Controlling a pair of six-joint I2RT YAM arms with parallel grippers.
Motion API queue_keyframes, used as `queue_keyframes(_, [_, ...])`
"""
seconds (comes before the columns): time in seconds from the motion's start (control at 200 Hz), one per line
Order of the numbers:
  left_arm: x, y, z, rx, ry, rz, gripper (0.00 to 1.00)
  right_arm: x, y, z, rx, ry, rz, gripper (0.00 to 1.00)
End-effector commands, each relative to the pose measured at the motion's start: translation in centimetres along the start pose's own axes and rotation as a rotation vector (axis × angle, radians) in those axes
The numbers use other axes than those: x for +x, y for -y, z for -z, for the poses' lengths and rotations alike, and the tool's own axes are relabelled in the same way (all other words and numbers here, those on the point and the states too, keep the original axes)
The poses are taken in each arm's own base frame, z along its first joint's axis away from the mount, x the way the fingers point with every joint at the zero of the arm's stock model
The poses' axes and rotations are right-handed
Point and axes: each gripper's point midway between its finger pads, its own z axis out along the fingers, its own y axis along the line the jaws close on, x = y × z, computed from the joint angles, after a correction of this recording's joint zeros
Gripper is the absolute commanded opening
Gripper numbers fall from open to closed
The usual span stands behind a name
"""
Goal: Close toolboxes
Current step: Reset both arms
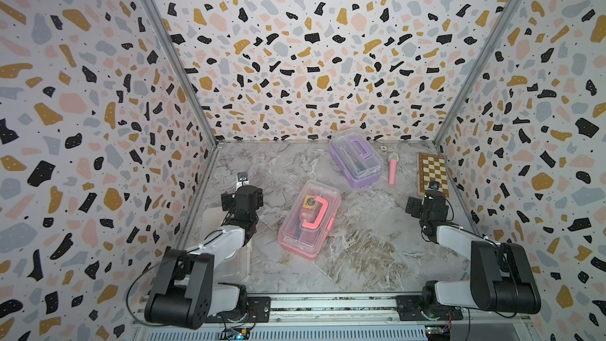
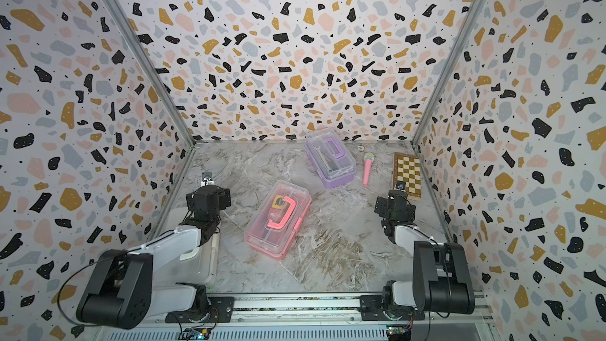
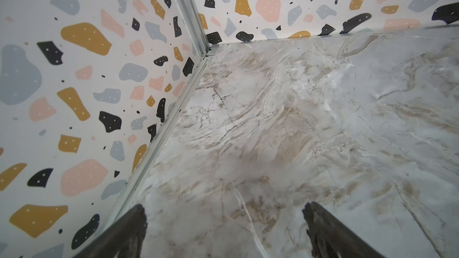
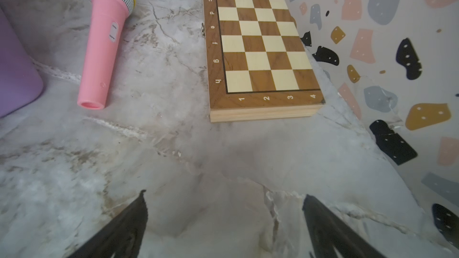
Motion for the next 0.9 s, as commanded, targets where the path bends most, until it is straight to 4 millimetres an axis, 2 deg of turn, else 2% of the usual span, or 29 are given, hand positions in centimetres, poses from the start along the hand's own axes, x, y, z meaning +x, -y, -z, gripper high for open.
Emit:
queue_keyframes(0.0, [1.4, 1.0, -1.2, 0.038, -0.044, -0.094, 0.99, -3.6, -0.9, 0.0, -0.073, 0.205, -0.04, 0.99])
queue_keyframes(0.145, [1.3, 2.0, 0.0, 0.131, 0.002, -0.082, 0.99, -3.2, -2.3, 0.4, -0.16, 0.24, -0.003, 0.98])
queue_keyframes(0.18, [0.9, 2.9, 0.5, 0.197, 0.028, -0.031, 0.99, -2.7, -2.8, 0.2, -0.187, 0.231, 0.012, 0.97])
queue_keyframes(0.2, [0.6, 4.1, 1.1, 0.292, 0.057, -0.003, 0.99, -2.6, -3.0, 0.0, -0.193, 0.233, 0.012, 0.97])
queue_keyframes(0.215, [0.3, 5.3, 1.6, 0.374, 0.092, -0.037, 0.99, -2.4, -3.1, -0.2, -0.198, 0.236, 0.013, 0.97])
queue_keyframes(0.23, [0.1, 5.5, 1.8, 0.386, 0.114, -0.046, 0.99, -2.5, -3.4, -0.4, -0.209, 0.254, 0.017, 0.99])
queue_keyframes(0.325, [0.8, 3.0, 0.9, 0.251, 0.115, 0.053, 0.99, -2.2, -3.5, -0.3, -0.211, 0.223, 0.026, 1.0])
queue_keyframes(0.471, [2.4, 2.6, 0.4, 0.224, 0.146, 0.082, 0.99, -2.3, -3.5, -0.3, -0.213, 0.244, 0.027, 1.0])
queue_keyframes(0.896, [2.3, 2.7, 0.6, 0.231, 0.163, 0.075, 0.99, -2.2, -3.5, -0.3, -0.208, 0.236, 0.031, 1.0])
